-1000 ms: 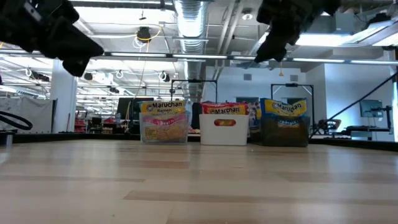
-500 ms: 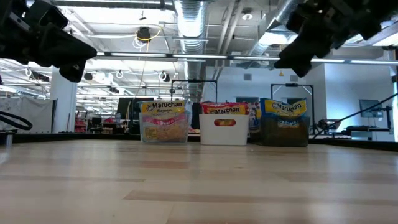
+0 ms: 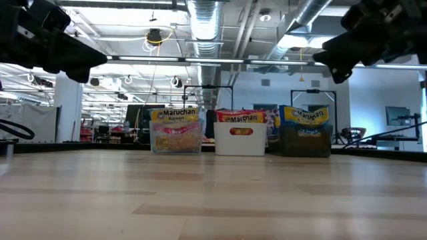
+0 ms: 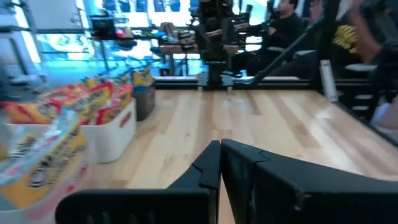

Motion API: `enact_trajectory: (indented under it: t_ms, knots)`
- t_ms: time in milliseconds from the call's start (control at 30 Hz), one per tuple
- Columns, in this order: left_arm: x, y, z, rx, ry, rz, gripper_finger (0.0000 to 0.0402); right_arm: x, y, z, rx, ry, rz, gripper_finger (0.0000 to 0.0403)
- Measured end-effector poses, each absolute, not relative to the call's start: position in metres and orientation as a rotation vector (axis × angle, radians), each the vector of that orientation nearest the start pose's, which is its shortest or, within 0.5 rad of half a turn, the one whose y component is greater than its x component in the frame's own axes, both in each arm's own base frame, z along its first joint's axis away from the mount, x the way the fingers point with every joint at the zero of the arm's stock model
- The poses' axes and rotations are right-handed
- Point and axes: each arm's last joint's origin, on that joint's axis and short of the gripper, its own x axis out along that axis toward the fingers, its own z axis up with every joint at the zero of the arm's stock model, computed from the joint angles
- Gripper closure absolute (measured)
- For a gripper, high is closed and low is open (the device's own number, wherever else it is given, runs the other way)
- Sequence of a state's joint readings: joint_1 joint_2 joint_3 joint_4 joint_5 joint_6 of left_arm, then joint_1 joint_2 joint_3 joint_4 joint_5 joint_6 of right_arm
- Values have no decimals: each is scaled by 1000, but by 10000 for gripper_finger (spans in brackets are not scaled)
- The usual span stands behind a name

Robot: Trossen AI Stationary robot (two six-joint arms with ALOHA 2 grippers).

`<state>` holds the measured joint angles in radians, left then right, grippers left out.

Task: Sort Maruchan noodles
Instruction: Return to Home Position

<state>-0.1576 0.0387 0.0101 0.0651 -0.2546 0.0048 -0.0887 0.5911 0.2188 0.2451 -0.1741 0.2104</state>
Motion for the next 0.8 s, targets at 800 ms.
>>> enact_trajectory:
  t_ms: [800]
  knots:
    - [97,-3,171,28,-25,268,401,109,-2,175,181,-63,53,239]
